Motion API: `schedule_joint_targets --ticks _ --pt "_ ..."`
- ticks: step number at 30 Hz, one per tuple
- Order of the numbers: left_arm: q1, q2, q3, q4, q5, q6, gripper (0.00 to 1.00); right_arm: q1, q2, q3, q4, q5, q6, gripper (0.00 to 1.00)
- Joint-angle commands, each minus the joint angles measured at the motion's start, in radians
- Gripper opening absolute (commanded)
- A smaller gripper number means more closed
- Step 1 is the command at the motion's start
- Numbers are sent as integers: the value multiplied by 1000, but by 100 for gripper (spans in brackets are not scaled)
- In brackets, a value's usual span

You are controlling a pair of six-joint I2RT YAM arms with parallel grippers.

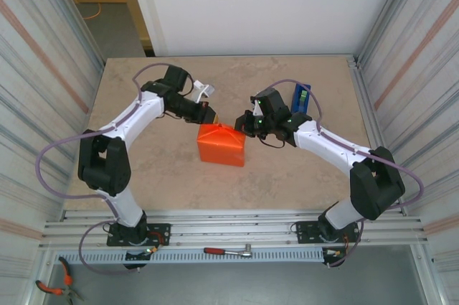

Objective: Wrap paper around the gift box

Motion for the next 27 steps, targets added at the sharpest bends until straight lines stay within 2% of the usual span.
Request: schedule_joint_targets --ticks 1,7,17,24,27 --pt "1 -38 -34 -39 48 25 0 11 23 -61 -177 23 0 0" --pt "1 -58 -56 -48 49 33 0 12 20 -65 -179 26 3 0" --pt "31 -26 77 17 -52 -49 0 12 10 -77 -178 33 6 0" --pt "36 58 124 12 -23 -72 0 13 11 -84 -168 30 9 0" --pt "8 84 135 -21 -20 -48 0 14 14 -82 -166 30 11 0"
